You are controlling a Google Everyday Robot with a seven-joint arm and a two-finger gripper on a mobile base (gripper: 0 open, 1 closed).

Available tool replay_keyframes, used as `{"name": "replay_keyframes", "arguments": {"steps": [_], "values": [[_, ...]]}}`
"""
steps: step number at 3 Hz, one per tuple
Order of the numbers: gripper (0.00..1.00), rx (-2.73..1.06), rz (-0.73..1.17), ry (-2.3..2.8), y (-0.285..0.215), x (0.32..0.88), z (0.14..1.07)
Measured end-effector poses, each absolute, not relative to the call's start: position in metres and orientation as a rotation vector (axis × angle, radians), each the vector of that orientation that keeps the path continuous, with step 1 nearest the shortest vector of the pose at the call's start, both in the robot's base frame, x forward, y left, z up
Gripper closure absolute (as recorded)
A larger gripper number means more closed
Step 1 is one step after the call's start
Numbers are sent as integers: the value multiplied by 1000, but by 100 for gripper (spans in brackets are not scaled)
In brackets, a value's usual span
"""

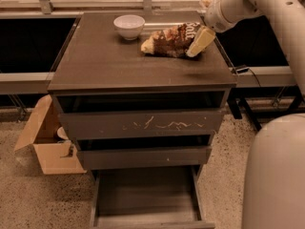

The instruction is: Place brown chip bag into bottom drawer

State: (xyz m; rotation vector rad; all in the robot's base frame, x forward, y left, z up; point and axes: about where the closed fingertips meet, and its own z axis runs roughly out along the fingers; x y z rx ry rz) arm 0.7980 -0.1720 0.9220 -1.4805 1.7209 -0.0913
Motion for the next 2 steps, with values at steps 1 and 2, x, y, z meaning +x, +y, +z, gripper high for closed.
{"name": "replay_keyframes", "arguments": {"steps": [1, 2], "values": [[0, -1474, -80, 1719, -160, 828, 902], [4, -1471, -37, 1726, -145, 852, 876]]}}
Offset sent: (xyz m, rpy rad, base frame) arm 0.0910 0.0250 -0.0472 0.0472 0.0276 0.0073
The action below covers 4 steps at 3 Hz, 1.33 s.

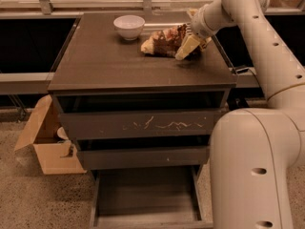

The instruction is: Place brown chip bag into bottom drawer

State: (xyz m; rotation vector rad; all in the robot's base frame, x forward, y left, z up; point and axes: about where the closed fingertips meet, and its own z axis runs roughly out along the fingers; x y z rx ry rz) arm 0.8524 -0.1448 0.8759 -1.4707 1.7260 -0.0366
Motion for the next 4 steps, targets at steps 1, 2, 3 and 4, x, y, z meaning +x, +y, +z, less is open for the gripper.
{"name": "replay_keyframes", "arguments": {"steps": [1, 2, 3, 4], "values": [[27, -1469, -6, 1729, -137, 861, 864], [50, -1439, 11, 1725, -139, 865, 866], [81, -1381, 30, 1674, -144, 865, 891], [100, -1348, 40, 1588, -143, 859, 927]]}}
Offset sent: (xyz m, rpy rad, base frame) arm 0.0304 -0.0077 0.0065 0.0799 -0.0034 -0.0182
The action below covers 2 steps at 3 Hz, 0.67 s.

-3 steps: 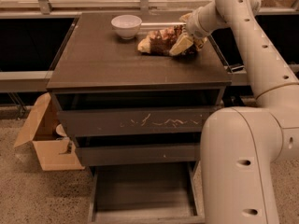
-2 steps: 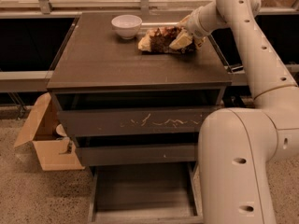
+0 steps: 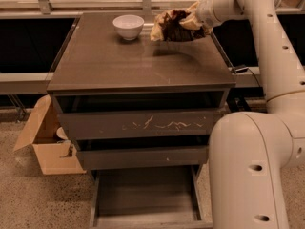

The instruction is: Place brown chip bag into bottom drawer

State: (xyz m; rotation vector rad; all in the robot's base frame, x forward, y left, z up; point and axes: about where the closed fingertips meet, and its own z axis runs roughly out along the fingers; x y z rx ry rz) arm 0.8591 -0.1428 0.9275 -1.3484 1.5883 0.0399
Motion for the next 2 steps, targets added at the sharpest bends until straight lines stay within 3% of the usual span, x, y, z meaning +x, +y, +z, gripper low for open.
{"name": "replay_keyframes", "arguments": {"steps": [2], "values": [[100, -1314, 96, 1426, -134, 839, 982]]}}
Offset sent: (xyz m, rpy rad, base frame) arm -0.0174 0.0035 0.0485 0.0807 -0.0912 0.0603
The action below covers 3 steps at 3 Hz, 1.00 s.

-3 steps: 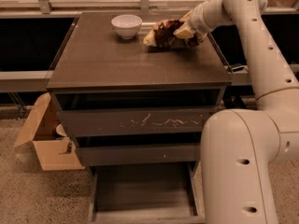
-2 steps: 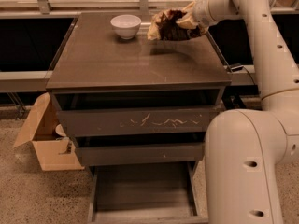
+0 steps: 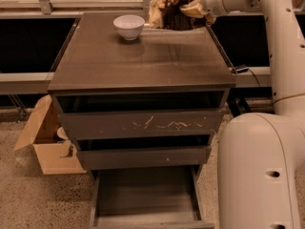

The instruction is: Place brown chip bag into bottom drawer

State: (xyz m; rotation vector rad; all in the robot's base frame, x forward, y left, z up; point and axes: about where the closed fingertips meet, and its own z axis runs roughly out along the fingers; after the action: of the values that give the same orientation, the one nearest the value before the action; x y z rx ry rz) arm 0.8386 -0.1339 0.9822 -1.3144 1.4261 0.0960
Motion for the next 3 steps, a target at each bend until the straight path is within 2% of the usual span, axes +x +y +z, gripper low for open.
{"name": "replay_keyframes", "arguments": {"steps": [1, 3], "values": [[100, -1377, 159, 1345, -110, 817, 994], [100, -1495, 317, 1186, -61, 711, 1038]]}}
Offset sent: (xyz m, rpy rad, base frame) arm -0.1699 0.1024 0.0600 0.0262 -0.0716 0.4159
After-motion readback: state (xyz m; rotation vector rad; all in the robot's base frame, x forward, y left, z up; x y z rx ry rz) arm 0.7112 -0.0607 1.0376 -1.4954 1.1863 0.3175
